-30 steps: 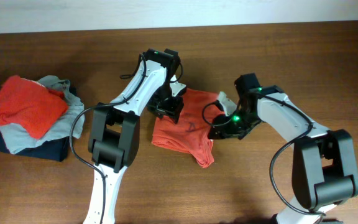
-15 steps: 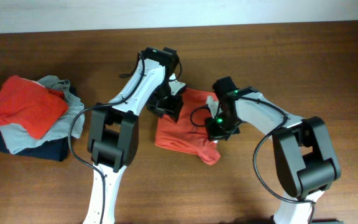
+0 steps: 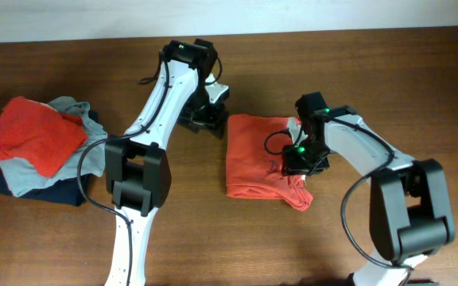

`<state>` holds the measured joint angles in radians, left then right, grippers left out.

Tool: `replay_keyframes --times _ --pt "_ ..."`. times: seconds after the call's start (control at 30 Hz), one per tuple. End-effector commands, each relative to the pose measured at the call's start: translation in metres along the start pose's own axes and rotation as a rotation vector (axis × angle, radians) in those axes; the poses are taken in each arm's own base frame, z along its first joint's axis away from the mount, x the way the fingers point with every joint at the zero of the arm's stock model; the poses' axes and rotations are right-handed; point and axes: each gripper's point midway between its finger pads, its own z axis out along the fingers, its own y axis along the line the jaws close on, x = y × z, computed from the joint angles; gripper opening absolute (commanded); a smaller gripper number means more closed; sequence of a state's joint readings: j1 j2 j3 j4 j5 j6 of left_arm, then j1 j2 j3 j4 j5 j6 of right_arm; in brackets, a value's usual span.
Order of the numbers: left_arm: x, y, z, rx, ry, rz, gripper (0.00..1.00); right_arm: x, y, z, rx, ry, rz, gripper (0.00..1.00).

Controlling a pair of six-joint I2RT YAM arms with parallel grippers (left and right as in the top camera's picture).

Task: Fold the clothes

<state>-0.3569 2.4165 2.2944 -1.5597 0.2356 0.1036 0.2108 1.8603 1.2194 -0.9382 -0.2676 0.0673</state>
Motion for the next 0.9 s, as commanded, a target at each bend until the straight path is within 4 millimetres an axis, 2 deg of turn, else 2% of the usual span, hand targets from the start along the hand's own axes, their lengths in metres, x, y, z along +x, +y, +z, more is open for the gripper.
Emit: replay_keyframes --times 0.0,0.1,0.27,0.5,0.57,0.67,0.73,0.87 --pt "-0.008 -0.016 0.012 0.115 -0.014 0.004 0.77 -0.015 0.010 -0.027 -0.024 -0.092 -0.019 0.61" --pt "-0.008 -0.032 0.033 0.223 0.006 -0.044 0.77 -0.018 0.011 -0.029 -0.028 -0.100 0.064 0.67" --pt "-0.003 -0.039 0.068 0.288 0.051 -0.193 0.77 -0.026 0.011 -0.028 -0.045 -0.126 0.277 0.68" --pt "-0.002 -0.033 0.103 0.291 0.063 -0.378 0.79 -0.050 0.009 -0.020 -0.069 -0.190 0.419 0.68" --pt "0.001 -0.034 0.116 0.310 0.075 -0.450 0.82 -0.049 0.007 -0.012 -0.067 -0.172 0.455 0.67" --pt "0.002 -0.049 0.127 0.410 0.089 -0.491 0.82 -0.045 0.005 0.005 -0.056 -0.123 0.471 0.62" --pt "0.001 -0.057 0.132 0.452 0.090 -0.507 0.81 -0.041 0.003 0.016 -0.045 -0.089 0.486 0.59" --pt "0.001 -0.061 0.137 0.452 0.091 -0.520 0.80 -0.036 -0.001 0.028 -0.033 -0.051 0.549 0.59"
